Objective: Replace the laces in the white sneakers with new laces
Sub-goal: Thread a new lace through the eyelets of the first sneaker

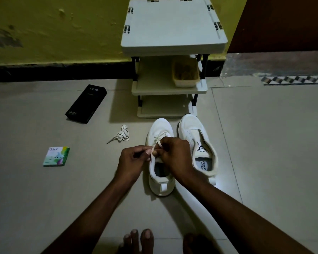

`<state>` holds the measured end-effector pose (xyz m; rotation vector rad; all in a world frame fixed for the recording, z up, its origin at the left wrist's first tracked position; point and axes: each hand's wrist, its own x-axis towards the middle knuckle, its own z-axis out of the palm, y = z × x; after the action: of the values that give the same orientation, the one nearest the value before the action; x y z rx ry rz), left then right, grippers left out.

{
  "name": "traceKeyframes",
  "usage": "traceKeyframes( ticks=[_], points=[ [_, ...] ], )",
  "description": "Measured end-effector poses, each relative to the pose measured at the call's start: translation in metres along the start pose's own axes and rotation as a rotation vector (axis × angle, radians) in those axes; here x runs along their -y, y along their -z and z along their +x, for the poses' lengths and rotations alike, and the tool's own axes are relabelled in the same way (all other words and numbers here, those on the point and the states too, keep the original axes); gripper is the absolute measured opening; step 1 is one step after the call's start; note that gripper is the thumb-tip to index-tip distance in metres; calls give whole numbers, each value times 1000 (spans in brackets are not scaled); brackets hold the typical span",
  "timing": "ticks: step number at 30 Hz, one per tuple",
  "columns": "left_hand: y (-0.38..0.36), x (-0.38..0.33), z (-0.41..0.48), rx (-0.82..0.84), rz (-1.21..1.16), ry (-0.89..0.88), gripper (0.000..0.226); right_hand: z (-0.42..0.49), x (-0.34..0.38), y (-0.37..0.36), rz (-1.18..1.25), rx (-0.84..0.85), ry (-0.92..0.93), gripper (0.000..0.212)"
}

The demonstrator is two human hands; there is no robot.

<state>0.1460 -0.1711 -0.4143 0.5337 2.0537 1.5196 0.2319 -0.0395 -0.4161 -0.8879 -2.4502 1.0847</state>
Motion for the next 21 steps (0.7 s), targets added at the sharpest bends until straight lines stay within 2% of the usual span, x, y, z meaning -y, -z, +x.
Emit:
traceKeyframes(
  ticks=[5,8,14,16,18,21],
  points=[
    [-5,3,6,-44,-27,39,15,-4,-3,-7,-104,-86,83,19],
    [-8,2,9,-68,-33,67,9,-7,-4,-10,-100,-121,104,11],
    [-9,0,13,-54,90,113,16,-11,-9,-6,-100,-110,152,14],
    [-10,0,14,-75,107,141,22,-19,-14,-5,-85,-125,160,25],
    [-13,-2,15,-141,11,209,26,-21,-18,-6,-97,-175,150,38],
    [-11,-8,19,-235,-241,297,30,-20,-17,-8,-145,-203,138,44]
  ],
)
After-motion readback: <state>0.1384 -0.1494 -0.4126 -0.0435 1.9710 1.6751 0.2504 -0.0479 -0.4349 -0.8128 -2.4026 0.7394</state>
